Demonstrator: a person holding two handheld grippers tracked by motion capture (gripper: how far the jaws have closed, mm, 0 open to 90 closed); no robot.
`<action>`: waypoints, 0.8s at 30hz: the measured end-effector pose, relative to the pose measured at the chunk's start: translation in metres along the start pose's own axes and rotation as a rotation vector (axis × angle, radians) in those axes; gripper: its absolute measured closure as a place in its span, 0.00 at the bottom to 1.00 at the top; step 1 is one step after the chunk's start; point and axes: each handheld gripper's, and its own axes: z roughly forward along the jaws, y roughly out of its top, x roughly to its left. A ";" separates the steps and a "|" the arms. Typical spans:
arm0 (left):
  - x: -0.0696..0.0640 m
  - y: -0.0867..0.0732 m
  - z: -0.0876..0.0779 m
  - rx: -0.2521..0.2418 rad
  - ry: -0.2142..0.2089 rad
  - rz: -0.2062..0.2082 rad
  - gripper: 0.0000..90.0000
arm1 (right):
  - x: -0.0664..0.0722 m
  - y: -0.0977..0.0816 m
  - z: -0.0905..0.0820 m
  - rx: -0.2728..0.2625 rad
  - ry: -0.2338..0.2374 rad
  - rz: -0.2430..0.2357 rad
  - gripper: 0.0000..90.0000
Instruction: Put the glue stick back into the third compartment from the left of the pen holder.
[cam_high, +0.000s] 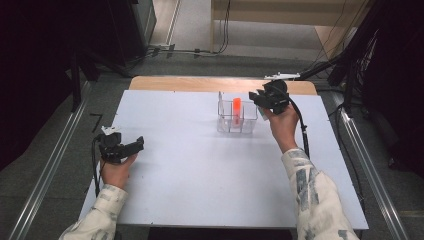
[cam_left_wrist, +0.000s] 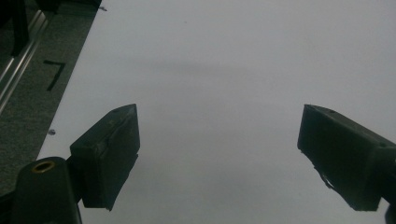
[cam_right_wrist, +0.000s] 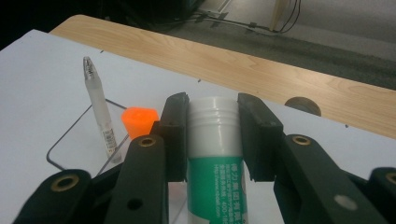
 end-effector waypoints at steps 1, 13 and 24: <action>0.000 0.000 0.000 0.000 -0.001 0.001 0.15 | 0.001 0.001 0.002 0.002 -0.001 0.001 0.70; 0.002 0.000 0.000 0.001 -0.003 -0.003 0.15 | 0.007 0.012 0.026 0.016 0.007 0.033 0.70; 0.002 0.000 0.000 0.001 -0.003 -0.003 0.15 | 0.010 0.013 0.034 0.009 0.021 0.042 0.70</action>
